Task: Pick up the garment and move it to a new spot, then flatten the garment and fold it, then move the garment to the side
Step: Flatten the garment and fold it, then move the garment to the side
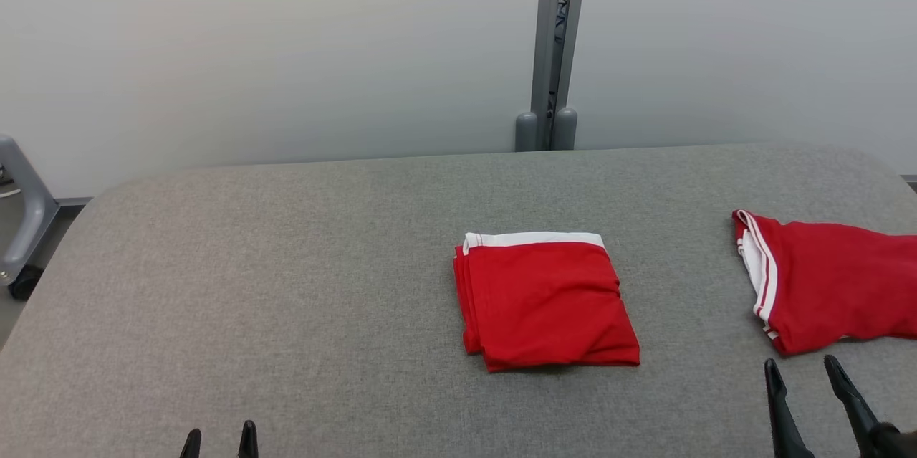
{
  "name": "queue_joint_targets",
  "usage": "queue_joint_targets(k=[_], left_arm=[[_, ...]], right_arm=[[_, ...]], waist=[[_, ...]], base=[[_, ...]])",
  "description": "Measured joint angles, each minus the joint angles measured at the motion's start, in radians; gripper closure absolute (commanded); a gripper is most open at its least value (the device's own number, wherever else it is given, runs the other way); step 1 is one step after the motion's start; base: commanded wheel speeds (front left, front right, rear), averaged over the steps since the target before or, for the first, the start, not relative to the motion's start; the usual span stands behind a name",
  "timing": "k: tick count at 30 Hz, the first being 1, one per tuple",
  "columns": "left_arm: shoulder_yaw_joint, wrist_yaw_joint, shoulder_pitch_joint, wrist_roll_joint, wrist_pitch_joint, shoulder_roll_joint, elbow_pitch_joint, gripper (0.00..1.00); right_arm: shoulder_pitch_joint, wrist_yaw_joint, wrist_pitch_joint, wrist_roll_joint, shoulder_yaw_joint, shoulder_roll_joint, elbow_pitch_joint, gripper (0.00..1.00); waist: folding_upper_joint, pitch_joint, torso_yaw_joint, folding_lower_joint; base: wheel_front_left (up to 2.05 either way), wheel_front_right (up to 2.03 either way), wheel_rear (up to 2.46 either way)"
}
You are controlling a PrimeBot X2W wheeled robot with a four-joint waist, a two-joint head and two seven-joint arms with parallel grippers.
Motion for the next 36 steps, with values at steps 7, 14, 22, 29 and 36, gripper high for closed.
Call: queue_joint_targets(k=[7, 14, 22, 29, 36], left_arm=[[0.005, -0.035, 0.019, 0.026, 0.000, 0.000, 0.030, 0.00], [-0.002, -0.042, 0.021, 0.025, 0.000, 0.000, 0.038, 0.00], [-0.012, -0.042, 0.022, 0.024, 0.000, 0.000, 0.038, 0.00], [-0.048, -0.044, -0.014, 0.024, 0.000, 0.000, 0.027, 0.00], [-0.134, -0.061, -0.158, 0.018, 0.000, -0.002, 0.046, 0.00]], right_arm=[[0.069, 0.000, 0.000, -0.068, -0.059, -0.006, 0.019, 0.00], [0.071, 0.000, 0.000, -0.079, -0.059, 0.006, 0.032, 0.00], [0.042, 0.000, 0.000, -0.076, -0.055, 0.001, 0.041, 0.00], [-0.150, 0.000, 0.111, 0.165, 0.014, -0.032, 0.119, 0.00], [-0.465, 0.000, 0.556, 0.304, -0.012, -0.074, 0.279, 0.00]], waist=[[0.0000, -0.029, -0.011, 0.0000], [0.0000, -0.036, 0.010, 0.0000], [0.0000, -0.030, 0.025, 0.0000], [0.0000, 0.023, 0.038, 0.0000], [0.0000, 0.145, 0.085, 0.0000]], base=[[0.00, 0.00, 0.00], [0.00, 0.00, 0.00], [0.00, 0.00, 0.00], [0.00, 0.00, 0.00], [0.00, 0.00, 0.00]])
